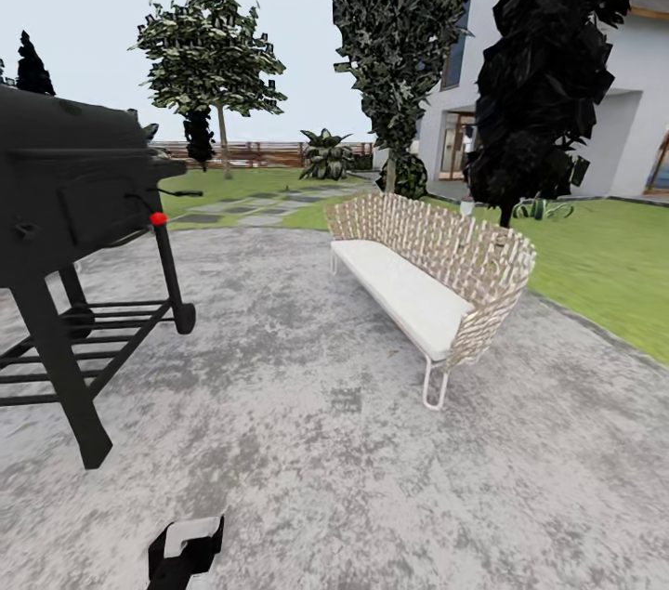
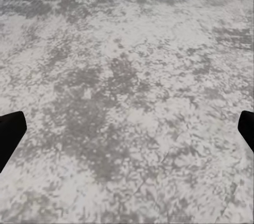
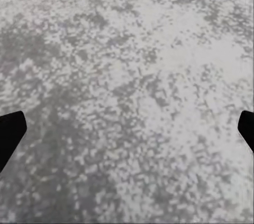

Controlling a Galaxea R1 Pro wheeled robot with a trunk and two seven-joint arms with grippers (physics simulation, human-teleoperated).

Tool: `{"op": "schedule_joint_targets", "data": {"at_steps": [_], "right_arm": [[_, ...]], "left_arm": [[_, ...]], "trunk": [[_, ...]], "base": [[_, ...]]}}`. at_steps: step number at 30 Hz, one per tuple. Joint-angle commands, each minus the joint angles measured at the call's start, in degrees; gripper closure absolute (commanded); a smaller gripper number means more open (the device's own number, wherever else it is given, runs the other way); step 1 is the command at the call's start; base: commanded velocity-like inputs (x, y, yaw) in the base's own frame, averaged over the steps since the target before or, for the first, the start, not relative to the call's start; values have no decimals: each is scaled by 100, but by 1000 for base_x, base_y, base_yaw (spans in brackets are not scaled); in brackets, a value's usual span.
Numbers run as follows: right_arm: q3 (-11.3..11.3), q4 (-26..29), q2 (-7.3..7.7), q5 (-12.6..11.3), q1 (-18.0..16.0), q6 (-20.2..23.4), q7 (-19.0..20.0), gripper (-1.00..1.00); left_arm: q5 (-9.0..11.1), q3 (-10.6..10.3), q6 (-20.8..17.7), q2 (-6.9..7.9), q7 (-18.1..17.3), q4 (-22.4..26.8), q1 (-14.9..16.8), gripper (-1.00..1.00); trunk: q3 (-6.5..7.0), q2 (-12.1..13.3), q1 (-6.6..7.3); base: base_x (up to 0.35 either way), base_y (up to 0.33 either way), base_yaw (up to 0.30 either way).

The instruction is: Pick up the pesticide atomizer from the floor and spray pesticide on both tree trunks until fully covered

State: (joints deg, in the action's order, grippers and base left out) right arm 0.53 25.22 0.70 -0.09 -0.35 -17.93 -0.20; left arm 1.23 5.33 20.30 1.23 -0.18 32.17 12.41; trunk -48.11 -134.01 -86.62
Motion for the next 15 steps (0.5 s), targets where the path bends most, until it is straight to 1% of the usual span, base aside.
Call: {"op": "schedule_joint_targets", "data": {"at_steps": [1, 5, 9, 11, 15], "right_arm": [[0, 0, 0, 0, 0, 0, 0, -100], [0, 0, 0, 0, -1, 0, 3, -100], [0, 0, -7, 0, -1, 0, -2, -100], [0, 0, -8, 0, -1, 0, 0, -100], [0, 0, -9, 0, -2, 0, 0, -100]], "left_arm": [[0, 1, 0, 0, 0, -30, 2, -100], [0, 3, 0, 0, 0, -57, 2, -100], [0, 3, 0, 0, 0, -61, -1, -100], [0, 3, 0, 0, 0, -61, -2, -100], [0, 3, 0, 0, 0, -61, -2, -100]], "trunk": [[0, 0, 0], [0, 0, 0], [-1, 0, 0], [-7, 0, 0], [-30, 0, 0]], "base": [[338, 0, 0], [338, 15, 0], [334, 109, 7], [327, 149, 88], [324, 165, 165]]}}
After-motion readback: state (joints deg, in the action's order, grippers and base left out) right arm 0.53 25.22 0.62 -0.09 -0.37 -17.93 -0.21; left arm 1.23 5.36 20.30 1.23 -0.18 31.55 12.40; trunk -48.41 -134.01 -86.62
